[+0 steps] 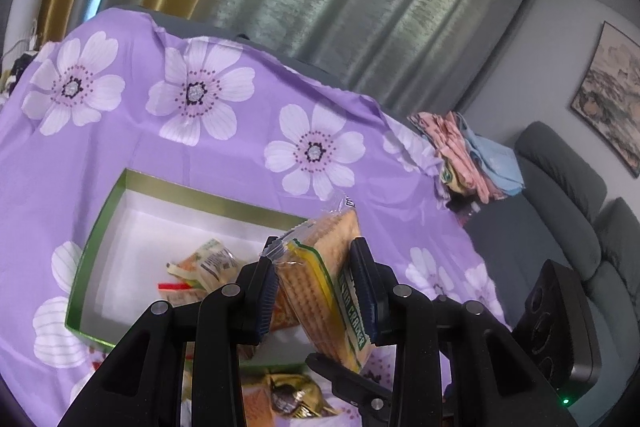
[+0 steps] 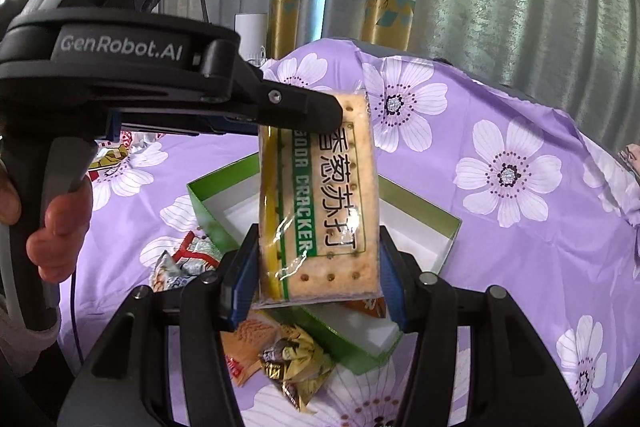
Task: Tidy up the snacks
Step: 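Carry the cracker packet over the green box with the right gripper, then lower the cracker packet into the box and open the right gripper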
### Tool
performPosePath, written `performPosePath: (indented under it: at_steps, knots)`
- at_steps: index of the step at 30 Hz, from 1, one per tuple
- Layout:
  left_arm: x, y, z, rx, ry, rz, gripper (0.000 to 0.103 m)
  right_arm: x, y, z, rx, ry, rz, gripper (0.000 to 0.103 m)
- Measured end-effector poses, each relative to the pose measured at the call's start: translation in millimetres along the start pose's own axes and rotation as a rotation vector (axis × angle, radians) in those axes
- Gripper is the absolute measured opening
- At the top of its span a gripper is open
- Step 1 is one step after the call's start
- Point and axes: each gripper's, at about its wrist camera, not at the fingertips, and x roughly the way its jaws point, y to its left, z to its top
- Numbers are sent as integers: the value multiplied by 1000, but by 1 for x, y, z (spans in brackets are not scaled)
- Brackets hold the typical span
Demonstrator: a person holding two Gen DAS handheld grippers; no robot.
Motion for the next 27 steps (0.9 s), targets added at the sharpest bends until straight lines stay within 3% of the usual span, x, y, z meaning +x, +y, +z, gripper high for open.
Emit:
performPosePath:
  at_steps: [27]
  knots:
    - [37,49,-3,-116,48,87,35,79,2,9,11,138,40,55]
